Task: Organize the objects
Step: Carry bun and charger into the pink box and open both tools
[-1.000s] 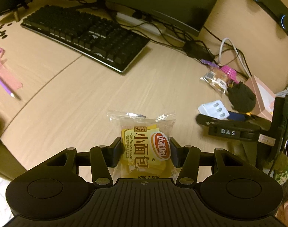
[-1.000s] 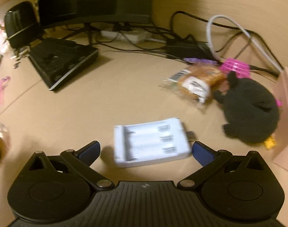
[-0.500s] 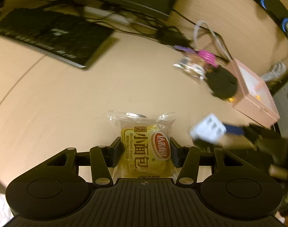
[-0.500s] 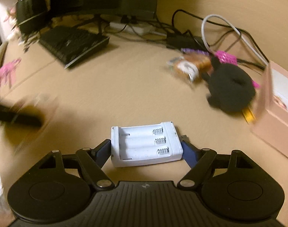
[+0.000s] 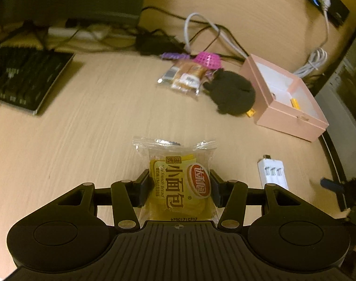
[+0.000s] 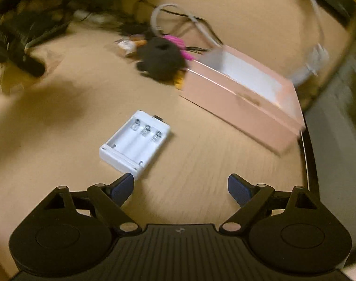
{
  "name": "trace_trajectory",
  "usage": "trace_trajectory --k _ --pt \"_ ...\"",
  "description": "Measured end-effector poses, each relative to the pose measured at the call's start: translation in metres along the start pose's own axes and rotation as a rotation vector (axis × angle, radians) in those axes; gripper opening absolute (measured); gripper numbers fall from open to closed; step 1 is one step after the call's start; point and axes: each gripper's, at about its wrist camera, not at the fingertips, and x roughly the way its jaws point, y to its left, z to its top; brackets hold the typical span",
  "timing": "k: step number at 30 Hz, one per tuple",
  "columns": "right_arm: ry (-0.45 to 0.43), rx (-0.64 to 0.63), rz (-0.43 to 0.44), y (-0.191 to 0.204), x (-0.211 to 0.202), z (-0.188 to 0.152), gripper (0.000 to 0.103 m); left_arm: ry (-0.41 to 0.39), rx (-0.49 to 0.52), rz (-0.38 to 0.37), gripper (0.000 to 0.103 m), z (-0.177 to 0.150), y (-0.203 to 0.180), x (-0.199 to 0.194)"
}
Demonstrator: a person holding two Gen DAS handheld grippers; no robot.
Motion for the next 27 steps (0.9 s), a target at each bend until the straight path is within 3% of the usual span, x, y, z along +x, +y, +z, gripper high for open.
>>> trace_trajectory --k 1,3,6,11,17,19,20,23,27 --pt "0.005 0.063 0.030 -0.006 -0.004 -0.001 0.089 -0.005 0.013 0.008 0.055 0.000 -0.003 0.000" --pt "0.008 0.214 0.098 -0.016 -0.008 0.000 0.101 -0.013 0.036 0.029 0.056 0.000 -0.008 -0.001" --pt "0.007 0.363 0.145 -0.017 -0.002 0.006 0.103 -0.020 0.063 0.051 0.056 0.001 -0.010 -0.003" --pt "0.015 0.377 0.101 0.007 0.025 0.022 0.102 -0.045 0.077 0.075 0.056 0.003 -0.007 -0.011" --pt "0.052 0.336 0.087 0.020 0.048 0.037 0.085 -0.043 0.069 0.071 0.056 0.002 -0.003 -0.013" --pt "0.049 0.292 0.094 0.028 0.045 0.040 0.066 -0.034 0.063 0.067 0.056 0.002 -0.003 -0.010" --pt "0.050 0.268 0.097 0.032 0.042 0.041 0.050 -0.028 0.061 0.062 0.056 0.001 -0.003 -0.008" --pt "0.060 0.228 0.135 0.039 0.034 0.041 0.048 0.000 0.068 0.037 0.056 -0.002 -0.006 0.000" --pt "0.052 0.214 0.122 0.034 0.017 0.039 0.047 0.058 0.109 -0.008 0.056 -0.012 -0.016 0.013"
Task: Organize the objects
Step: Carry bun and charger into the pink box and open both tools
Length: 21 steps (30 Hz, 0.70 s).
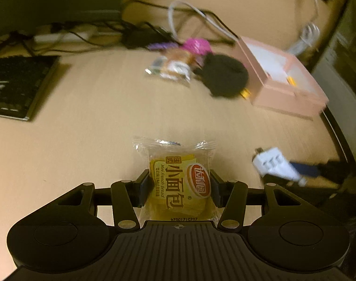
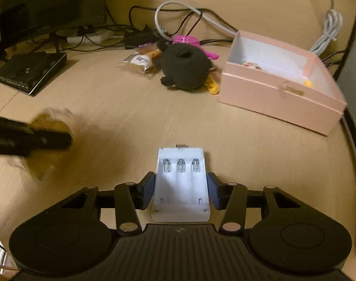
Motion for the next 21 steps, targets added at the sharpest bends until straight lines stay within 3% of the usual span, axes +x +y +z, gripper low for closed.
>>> trace_trajectory --k 6,10,15,19,21 --pt "-0.076 0.035 -0.070 -0.036 -0.055 -0.006 0.047 -0.027 0.089 -0.116 0.056 0.005 -0.031 0.000" --pt "-0.117 0.081 -0.135 -0.062 -0.087 -0.019 0.047 -0.116 0.123 -0.218 0.056 0.055 -0.073 0.002" --pt "-0.143 0.173 -0.175 -0.090 -0.107 -0.036 0.047 -0.197 0.183 -0.285 0.056 0.133 -0.140 0.020" --pt "-0.163 0.219 -0.190 -0.107 -0.115 -0.041 0.047 -0.302 0.161 -0.304 0.057 0.180 -0.184 0.046" --pt "-0.167 0.230 -0.191 -0.112 -0.115 -0.042 0.047 -0.256 0.245 -0.246 0.056 0.190 -0.208 0.081"
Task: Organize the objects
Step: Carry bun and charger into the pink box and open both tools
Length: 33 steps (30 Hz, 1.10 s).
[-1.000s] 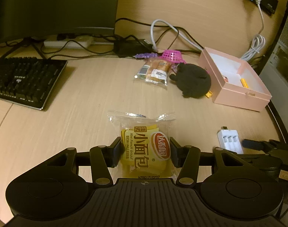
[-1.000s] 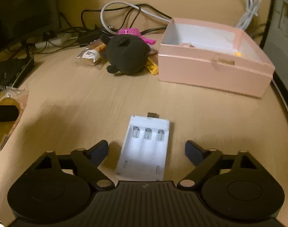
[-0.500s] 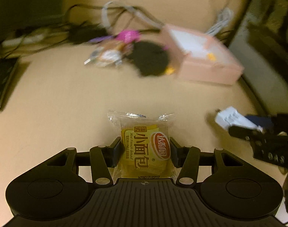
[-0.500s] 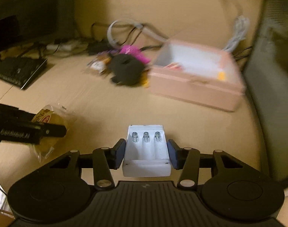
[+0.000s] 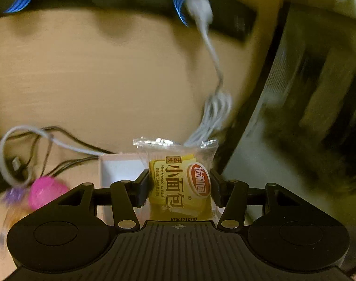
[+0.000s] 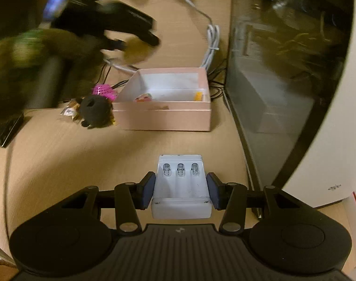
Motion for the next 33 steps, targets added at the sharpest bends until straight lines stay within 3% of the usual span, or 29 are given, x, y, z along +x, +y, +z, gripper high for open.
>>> trace_trajectory --k 2,6,12,20,22,23,25,26,27,30,33 --pt "0.001 -0.004 0.000 -0.004 0.000 -0.001 0.047 0.079 0.003 0.006 0.056 -0.003 -0.005 0.032" --pt "-0.001 -0.002 0.004 -0.010 0.004 -0.002 0.047 0.037 -0.098 -0.032 0.056 -0.014 0.003 0.032" --pt "-0.010 -0.010 0.044 -0.010 0.024 0.016 0.047 -0.011 -0.129 -0.044 0.056 -0.053 0.026 -0.039" --pt "-0.179 -0.105 0.069 0.015 0.055 0.120 0.047 0.083 -0.227 0.077 0.055 -0.138 0.092 -0.133" --pt "-0.182 -0.100 0.031 0.022 0.076 0.150 0.047 0.110 -0.287 0.143 0.055 -0.157 0.107 -0.146" --pt "-0.182 -0.097 0.030 0.023 0.087 0.161 0.047 0.123 -0.321 0.139 0.055 -0.164 0.114 -0.150" --pt "-0.183 -0.101 0.038 0.022 0.103 0.176 0.059 0.138 -0.328 0.141 0.055 -0.177 0.124 -0.159" --pt "-0.173 -0.095 0.007 0.022 0.111 0.179 0.074 0.142 -0.314 0.158 0.055 -0.182 0.126 -0.164" --pt "-0.165 -0.083 -0.021 0.023 0.115 0.178 0.079 0.150 -0.307 0.172 0.055 -0.187 0.129 -0.168" --pt "-0.099 -0.020 0.016 0.020 0.117 0.159 0.082 0.186 -0.324 0.173 0.055 -0.201 0.138 -0.173" --pt "-0.060 -0.041 0.027 0.028 0.106 0.121 0.086 0.193 -0.333 0.169 0.055 -0.207 0.138 -0.172"
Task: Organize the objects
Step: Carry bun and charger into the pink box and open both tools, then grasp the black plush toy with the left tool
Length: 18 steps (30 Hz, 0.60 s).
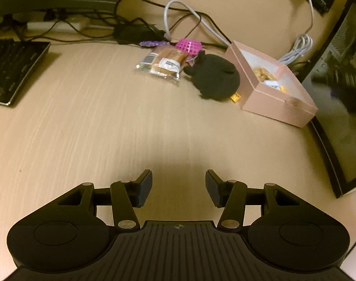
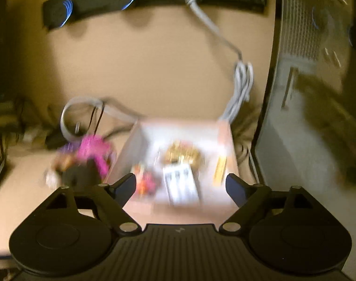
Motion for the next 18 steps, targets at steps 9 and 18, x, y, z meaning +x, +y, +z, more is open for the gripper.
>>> trace_trajectory --k 9,18 --pt "0.080 -0.081 0.000 0.026 -0.048 -0.084 0.092 -0.052 -0.209 -0.209 0.055 0.092 -0.016 0.032" --pt "0.111 -0.025 -0.027 0.006 -0.074 -0.111 0.100 0.082 -0.326 -0.020 0.071 0.161 -0.046 0.130"
